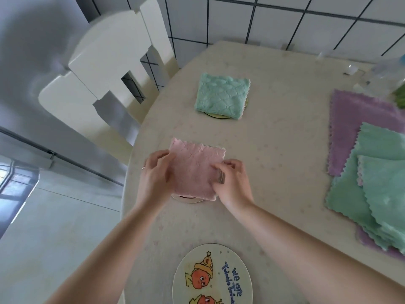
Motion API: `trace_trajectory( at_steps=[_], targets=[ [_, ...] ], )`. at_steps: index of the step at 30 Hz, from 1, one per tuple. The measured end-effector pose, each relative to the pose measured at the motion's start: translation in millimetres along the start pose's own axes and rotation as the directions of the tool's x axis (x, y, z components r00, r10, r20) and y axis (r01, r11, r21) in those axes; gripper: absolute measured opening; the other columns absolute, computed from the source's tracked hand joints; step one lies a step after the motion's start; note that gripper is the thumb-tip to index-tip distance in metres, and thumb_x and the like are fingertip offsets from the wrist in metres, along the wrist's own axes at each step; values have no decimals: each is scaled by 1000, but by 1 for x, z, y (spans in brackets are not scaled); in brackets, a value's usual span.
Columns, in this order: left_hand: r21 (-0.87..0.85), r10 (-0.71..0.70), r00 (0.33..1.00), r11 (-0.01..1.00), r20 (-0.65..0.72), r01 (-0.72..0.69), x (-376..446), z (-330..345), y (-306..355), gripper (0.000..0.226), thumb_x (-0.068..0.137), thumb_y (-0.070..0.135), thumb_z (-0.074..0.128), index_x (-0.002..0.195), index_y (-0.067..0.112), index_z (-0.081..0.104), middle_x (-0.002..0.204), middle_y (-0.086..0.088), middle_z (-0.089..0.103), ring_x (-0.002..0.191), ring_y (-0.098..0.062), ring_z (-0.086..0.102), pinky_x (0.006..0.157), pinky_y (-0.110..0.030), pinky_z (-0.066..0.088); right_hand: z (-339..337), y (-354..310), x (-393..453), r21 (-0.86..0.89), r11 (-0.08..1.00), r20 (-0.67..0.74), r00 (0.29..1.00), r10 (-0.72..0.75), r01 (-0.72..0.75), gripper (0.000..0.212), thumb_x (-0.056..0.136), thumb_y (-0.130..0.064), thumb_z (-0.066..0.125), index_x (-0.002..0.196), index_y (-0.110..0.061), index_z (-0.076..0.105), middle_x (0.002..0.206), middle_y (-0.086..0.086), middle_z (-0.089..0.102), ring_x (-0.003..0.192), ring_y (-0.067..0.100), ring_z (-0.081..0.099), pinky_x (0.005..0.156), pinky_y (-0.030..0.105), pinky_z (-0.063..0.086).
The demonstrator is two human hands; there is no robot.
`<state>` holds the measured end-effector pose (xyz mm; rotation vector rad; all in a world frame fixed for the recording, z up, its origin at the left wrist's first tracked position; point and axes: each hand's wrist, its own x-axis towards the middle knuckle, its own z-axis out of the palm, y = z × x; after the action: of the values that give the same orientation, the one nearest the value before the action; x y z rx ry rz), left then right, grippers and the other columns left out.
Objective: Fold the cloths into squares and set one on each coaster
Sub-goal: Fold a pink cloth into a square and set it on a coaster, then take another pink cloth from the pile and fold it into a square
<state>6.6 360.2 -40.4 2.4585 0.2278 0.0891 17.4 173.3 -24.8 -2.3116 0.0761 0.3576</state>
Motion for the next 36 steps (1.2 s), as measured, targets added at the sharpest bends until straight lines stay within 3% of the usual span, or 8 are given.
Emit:
trace_trajectory(
  at_steps=[3,6,9,14,20,26,30,36],
  targets=[
    [194,207,973,955,104,-224,-9,2,1,49,80,27,39,125,16,55,133,-1,50,121,-22,43,100,-38,32,0,7,-7,-240,949,61,979,-195,204,53,78,-24,65,129,-31,52,148,-3,26,137,17,21,109,32,20],
    [294,149,940,925,306,-242,-14,7,-3,69,82,48,25,145,20,26,153,9,18,142,-9,12,114,-40,8,-1,17,-8,-346,909,167,969,-183,232,55,84,-37,59,137,-35,40,156,-6,12,143,17,5,116,45,5],
    [354,88,916,904,390,-238,-15,11,-8,74,81,53,12,148,24,6,155,13,-4,141,-2,-10,115,-45,-2,-3,20,-5,-387,892,220,963,-155,232,55,88,-42,53,139,-38,34,157,-10,5,144,17,1,115,50,0],
    [289,88,950,941,299,-178,-16,2,17,55,89,31,50,141,21,35,153,3,23,142,-13,13,116,-47,7,-20,16,-16,-258,938,138,970,-201,231,52,88,-33,56,137,-31,40,154,-7,22,143,15,10,117,44,5],
    [-3,259,936,964,238,-266,-54,14,81,31,88,19,57,119,20,60,129,2,54,118,-16,51,92,-30,41,-71,58,-71,-66,978,-80,976,-203,198,41,85,-28,63,125,-21,56,141,-2,43,133,15,35,112,34,25],
    [-171,381,839,924,389,-341,-97,73,161,25,90,21,55,114,21,63,114,4,60,106,-8,56,88,-16,38,-137,134,-134,9,999,-205,978,-49,52,30,85,-25,64,115,-22,62,130,-9,51,121,5,41,99,16,27],
    [-254,460,769,888,444,-384,-122,118,218,23,86,8,59,108,8,66,104,-7,65,99,-17,58,81,3,28,-182,199,-164,57,997,-277,959,57,-43,26,86,-24,62,112,-22,64,128,-6,54,112,14,54,98,37,45],
    [-222,468,732,883,496,-415,-145,185,291,24,88,11,55,109,14,66,110,-1,63,103,-13,57,88,-20,40,-260,290,-191,-114,980,-302,946,120,-161,30,88,-22,59,118,-20,63,137,-2,49,129,19,41,107,35,28]
  ],
)
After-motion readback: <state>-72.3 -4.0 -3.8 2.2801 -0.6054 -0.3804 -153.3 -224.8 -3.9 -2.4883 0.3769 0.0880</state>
